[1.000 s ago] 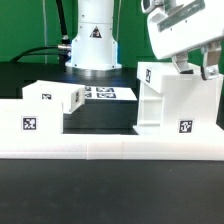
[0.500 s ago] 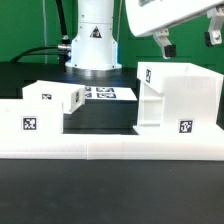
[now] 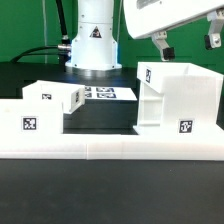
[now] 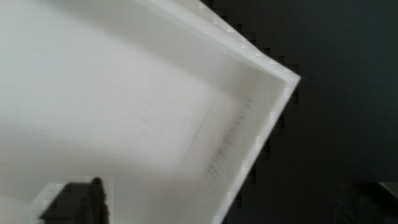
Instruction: Assemble drawer
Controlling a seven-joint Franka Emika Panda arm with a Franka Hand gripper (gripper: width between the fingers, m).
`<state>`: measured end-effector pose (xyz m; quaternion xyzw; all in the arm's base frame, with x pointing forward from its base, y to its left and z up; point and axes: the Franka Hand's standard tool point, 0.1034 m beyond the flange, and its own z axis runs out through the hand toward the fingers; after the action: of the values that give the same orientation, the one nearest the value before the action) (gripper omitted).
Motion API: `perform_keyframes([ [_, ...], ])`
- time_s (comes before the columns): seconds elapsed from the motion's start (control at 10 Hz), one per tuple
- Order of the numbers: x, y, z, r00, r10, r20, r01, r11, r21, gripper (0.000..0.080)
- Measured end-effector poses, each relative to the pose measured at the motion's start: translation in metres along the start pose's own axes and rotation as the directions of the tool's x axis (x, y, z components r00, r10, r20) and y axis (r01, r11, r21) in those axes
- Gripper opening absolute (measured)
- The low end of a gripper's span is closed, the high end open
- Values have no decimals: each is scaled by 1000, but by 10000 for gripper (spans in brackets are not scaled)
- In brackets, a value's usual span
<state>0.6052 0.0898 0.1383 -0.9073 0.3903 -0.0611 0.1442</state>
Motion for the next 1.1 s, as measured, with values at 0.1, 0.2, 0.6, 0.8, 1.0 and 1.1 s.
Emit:
perform_keyframes([
  [0.1, 9, 12, -1, 992, -129, 6, 129, 991, -28, 649],
  [0.2, 21, 25, -4, 976, -218, 6, 218, 975, -42, 649],
  [0.6, 31, 36, -5, 888, -459, 17, 459, 887, -54, 649],
  [0.8, 46, 55, -7, 748, -663, 31, 663, 746, -61, 649],
  [1.0, 66, 90, -9, 642, -765, 48, 766, 638, -74, 649],
  [1.1, 78, 110, -11, 613, -788, 55, 790, 609, -79, 649],
])
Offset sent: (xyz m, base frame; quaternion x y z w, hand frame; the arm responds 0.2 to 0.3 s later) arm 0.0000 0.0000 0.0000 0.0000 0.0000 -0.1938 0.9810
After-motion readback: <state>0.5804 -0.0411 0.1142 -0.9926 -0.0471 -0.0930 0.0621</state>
